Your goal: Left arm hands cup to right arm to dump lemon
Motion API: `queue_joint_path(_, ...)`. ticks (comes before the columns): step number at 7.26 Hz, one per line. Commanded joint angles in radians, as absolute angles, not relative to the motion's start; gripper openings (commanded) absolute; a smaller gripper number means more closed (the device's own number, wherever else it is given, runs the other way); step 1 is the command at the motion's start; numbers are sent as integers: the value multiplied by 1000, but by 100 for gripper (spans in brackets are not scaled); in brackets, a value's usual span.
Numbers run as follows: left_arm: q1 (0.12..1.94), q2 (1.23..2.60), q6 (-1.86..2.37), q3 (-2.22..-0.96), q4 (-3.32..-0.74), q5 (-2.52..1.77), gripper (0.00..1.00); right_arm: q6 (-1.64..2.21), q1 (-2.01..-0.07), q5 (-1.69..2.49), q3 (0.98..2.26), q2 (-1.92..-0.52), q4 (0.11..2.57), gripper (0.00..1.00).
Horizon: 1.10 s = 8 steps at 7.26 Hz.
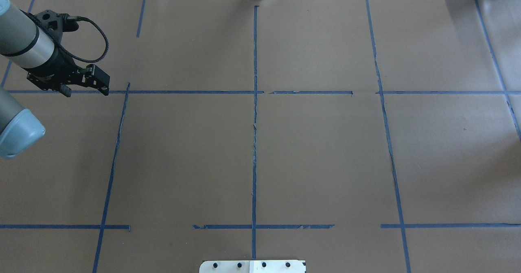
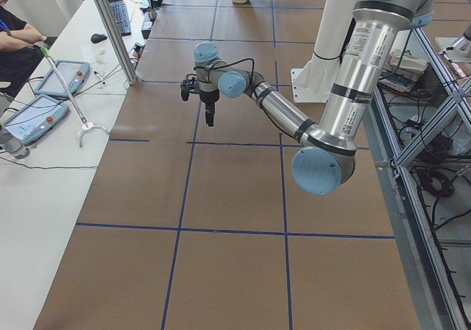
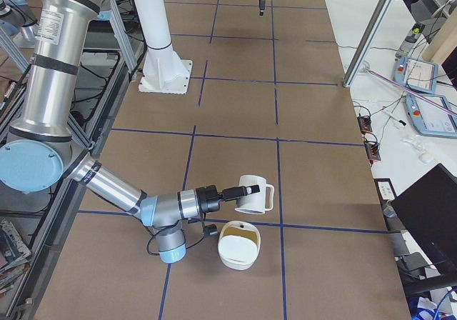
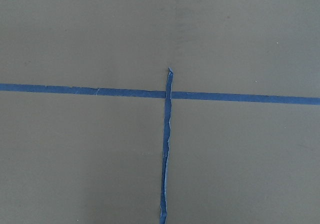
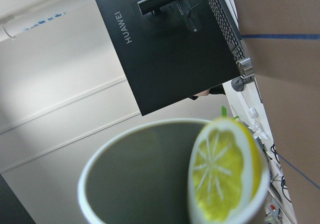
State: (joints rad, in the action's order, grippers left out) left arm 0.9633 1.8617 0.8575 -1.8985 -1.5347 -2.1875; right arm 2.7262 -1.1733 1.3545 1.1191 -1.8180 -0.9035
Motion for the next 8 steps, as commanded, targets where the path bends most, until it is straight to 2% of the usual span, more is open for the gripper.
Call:
queue_joint_path(1,963,1867,857,-1901,-1531,-2189,100,2874,-1173,1290,1120,-1818,-948,18)
queue_joint_path(8,963,1865,861,-1917,-1525,-2191,100,2921,-1173,1262,1120,-1818,-979,20)
